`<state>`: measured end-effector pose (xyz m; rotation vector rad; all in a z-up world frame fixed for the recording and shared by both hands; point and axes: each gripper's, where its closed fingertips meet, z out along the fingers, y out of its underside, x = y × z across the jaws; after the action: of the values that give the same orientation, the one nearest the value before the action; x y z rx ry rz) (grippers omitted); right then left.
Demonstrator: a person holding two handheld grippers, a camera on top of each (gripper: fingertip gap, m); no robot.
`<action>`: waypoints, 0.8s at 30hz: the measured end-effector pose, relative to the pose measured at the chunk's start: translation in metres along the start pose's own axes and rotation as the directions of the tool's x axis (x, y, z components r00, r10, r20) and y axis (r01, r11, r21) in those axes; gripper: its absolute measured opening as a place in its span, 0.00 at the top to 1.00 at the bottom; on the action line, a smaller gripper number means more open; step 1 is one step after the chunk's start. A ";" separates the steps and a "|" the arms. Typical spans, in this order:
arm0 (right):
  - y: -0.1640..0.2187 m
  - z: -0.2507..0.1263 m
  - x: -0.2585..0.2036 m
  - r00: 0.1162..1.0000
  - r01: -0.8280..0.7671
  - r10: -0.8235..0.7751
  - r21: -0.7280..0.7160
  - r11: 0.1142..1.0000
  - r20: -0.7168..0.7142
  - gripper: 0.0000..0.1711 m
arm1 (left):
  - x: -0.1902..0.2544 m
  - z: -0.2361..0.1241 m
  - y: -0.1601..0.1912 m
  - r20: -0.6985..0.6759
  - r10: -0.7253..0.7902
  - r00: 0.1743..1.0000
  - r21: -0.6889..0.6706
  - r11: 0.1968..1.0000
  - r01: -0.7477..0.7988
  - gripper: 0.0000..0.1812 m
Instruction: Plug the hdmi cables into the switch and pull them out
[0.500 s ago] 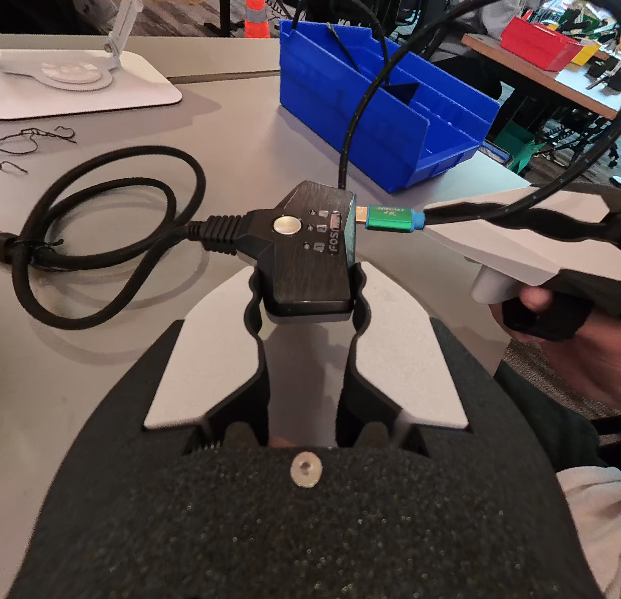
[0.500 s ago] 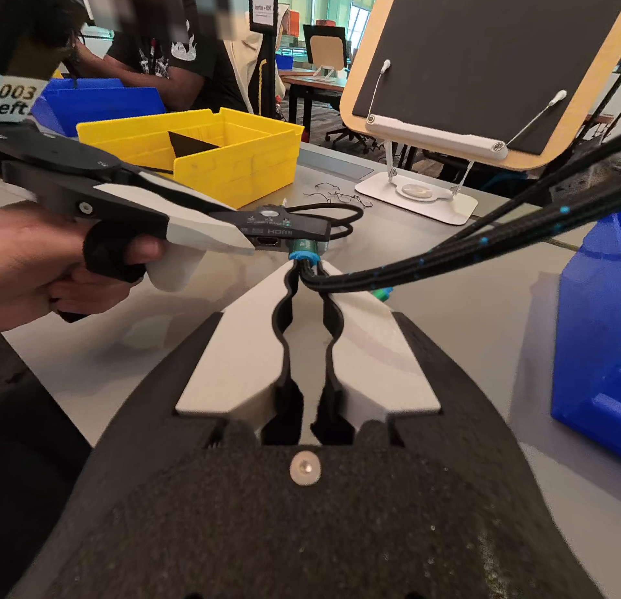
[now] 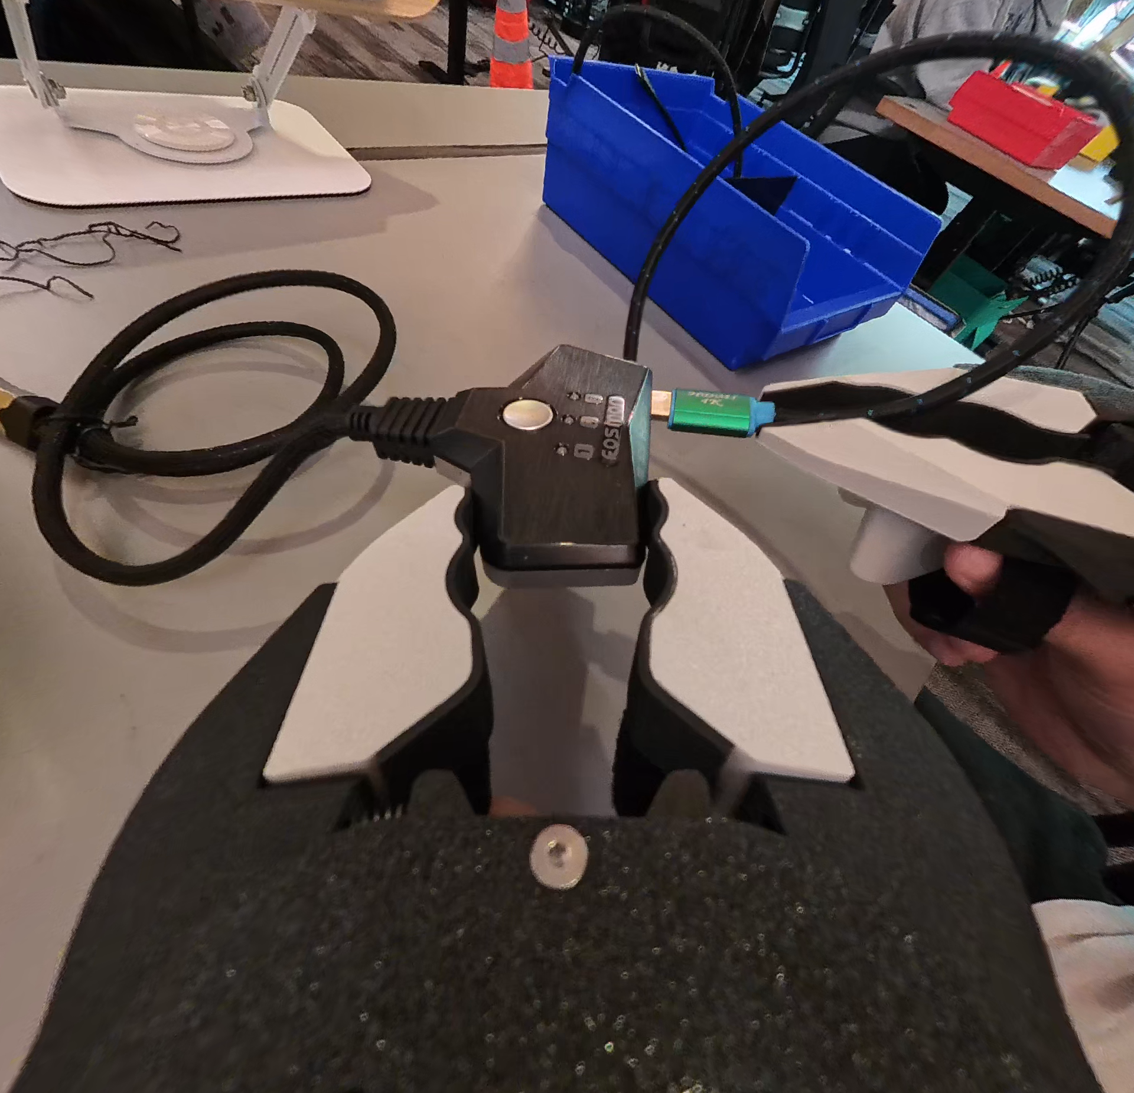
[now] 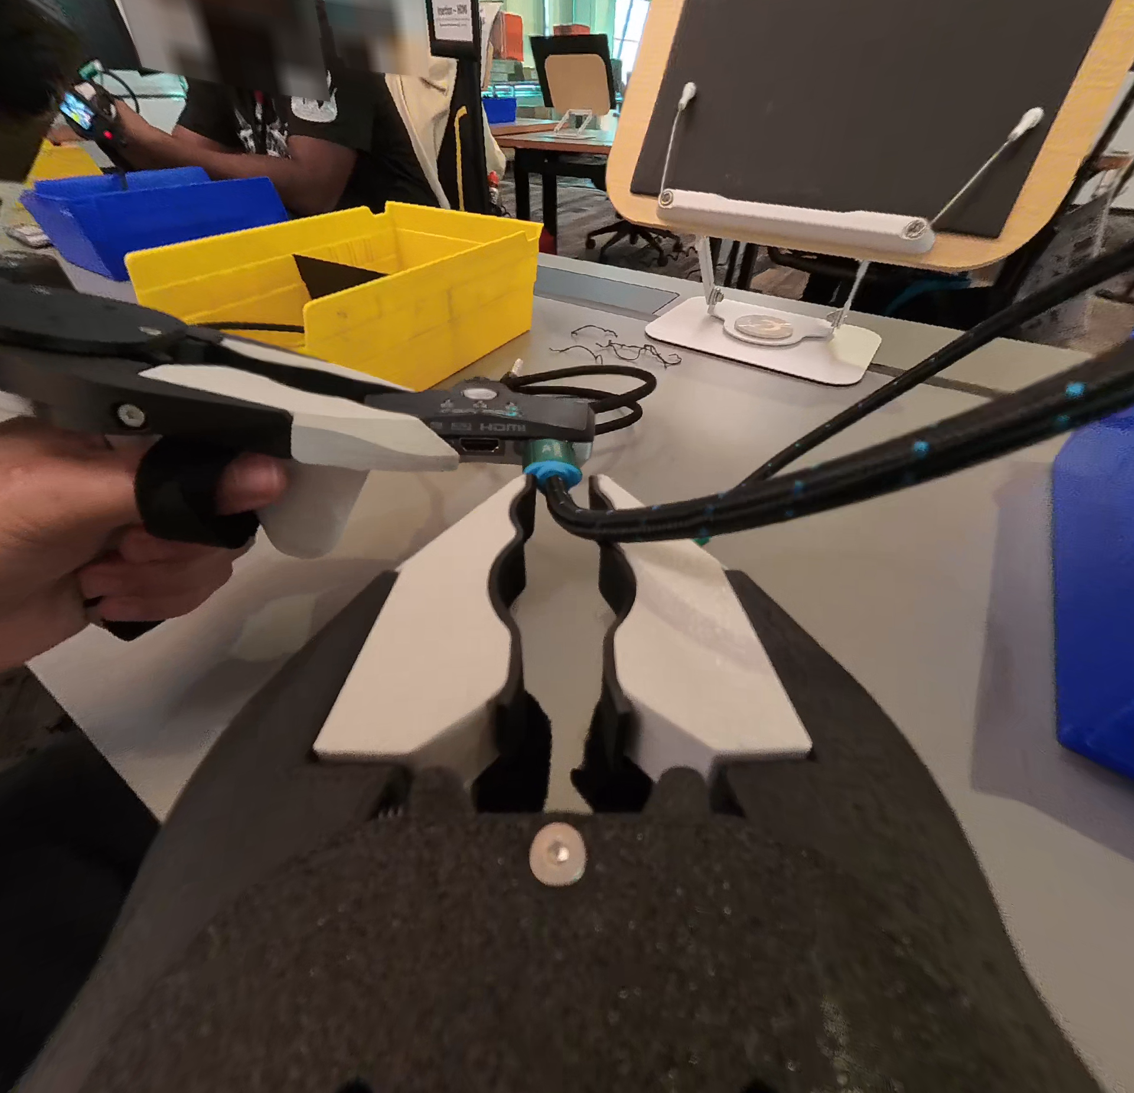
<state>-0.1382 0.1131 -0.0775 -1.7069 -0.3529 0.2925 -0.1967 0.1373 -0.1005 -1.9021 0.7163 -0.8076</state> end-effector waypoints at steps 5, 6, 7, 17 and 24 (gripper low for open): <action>0.003 0.000 -0.003 0.997 -0.052 0.053 -0.019 0.998 0.055 0.94 | 0.001 0.001 0.002 -0.009 -0.007 1.000 -0.003 1.000 0.007 0.71; 0.003 0.000 -0.003 0.998 -0.044 0.045 -0.020 0.999 0.052 0.94 | 0.002 0.001 0.003 -0.012 -0.004 1.000 -0.006 1.000 0.004 0.71; 0.003 0.000 -0.003 0.998 -0.037 0.038 -0.016 0.999 0.049 0.94 | 0.002 0.001 0.002 -0.014 -0.005 1.000 -0.001 1.000 0.005 0.71; -0.001 -0.005 -0.004 0.998 0.045 -0.045 -0.013 0.999 0.040 0.94 | 0.007 -0.003 -0.001 -0.055 0.052 0.997 0.017 0.999 -0.052 0.71; -0.006 -0.008 -0.004 0.998 0.061 -0.061 0.005 0.998 0.025 0.94 | 0.009 -0.006 -0.004 -0.023 0.212 0.977 0.008 0.977 -0.212 0.71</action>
<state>-0.1391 0.1054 -0.0708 -1.6860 -0.4213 0.2698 -0.1953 0.1285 -0.0924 -1.7776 0.9138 -0.6972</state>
